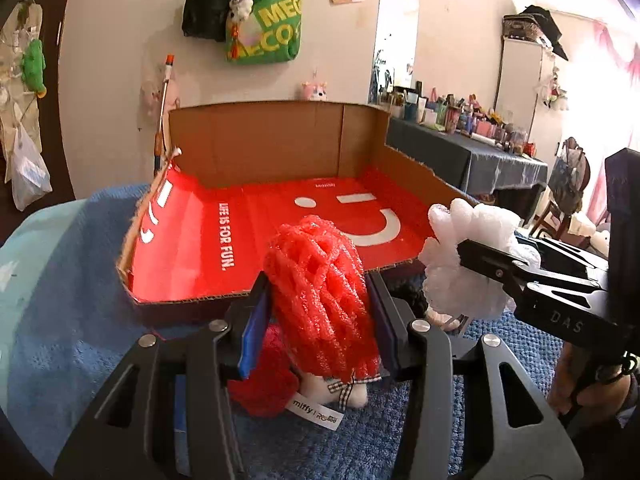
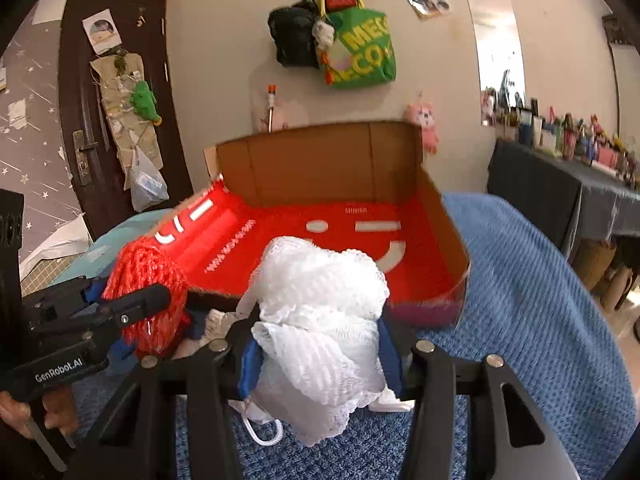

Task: Organize soft objects
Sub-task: 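Carry the red net and white puff into the red box with both tools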

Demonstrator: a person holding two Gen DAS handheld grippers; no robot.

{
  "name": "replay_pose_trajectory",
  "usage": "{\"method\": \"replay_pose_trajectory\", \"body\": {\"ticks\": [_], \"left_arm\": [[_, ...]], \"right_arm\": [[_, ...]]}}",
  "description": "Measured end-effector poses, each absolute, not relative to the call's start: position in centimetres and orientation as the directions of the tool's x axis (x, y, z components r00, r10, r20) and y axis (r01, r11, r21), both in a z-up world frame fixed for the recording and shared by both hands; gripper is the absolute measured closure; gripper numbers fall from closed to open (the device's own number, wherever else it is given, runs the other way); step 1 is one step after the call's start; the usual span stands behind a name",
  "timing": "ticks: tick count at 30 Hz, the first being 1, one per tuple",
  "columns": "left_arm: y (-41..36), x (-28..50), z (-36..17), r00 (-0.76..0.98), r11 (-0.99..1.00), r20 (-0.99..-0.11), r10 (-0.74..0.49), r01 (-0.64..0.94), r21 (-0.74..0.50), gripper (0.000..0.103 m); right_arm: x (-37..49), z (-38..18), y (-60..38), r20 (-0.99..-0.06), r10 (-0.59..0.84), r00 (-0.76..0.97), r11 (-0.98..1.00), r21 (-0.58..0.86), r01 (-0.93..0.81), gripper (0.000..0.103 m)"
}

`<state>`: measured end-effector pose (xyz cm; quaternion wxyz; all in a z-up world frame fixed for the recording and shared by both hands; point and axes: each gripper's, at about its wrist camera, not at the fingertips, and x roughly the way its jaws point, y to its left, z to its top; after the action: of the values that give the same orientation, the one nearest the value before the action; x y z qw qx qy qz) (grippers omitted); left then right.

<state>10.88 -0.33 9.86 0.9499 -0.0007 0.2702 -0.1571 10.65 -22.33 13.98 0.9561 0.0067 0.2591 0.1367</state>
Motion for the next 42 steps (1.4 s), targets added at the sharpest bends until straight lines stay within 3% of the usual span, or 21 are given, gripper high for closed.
{"method": "replay_pose_trajectory", "body": {"ticks": [23, 32, 37, 42], "left_arm": [[0.2, 10.5, 10.3, 0.810, 0.951, -0.506, -0.297, 0.297, -0.083, 0.059], [1.1, 12.6, 14.6, 0.863, 0.956, -0.437, -0.254, 0.293, 0.023, 0.059], [1.4, 18.3, 16.8, 0.850, 0.954, -0.482, -0.211, 0.286, 0.086, 0.059], [0.8, 25.5, 16.0, 0.793, 0.955, -0.590, -0.149, 0.270, 0.121, 0.059]], "right_arm": [[10.3, 14.7, -21.8, -0.479, 0.259, 0.838, 0.963, 0.066, -0.260, 0.053], [12.1, 18.9, -21.4, -0.360, 0.213, 0.908, 0.968, -0.047, -0.246, 0.053], [17.0, 21.2, -21.1, -0.352, 0.182, 0.918, 0.967, -0.108, -0.232, 0.053], [24.9, 21.5, -21.3, -0.439, 0.131, 0.889, 0.972, -0.119, -0.202, 0.052]]}}
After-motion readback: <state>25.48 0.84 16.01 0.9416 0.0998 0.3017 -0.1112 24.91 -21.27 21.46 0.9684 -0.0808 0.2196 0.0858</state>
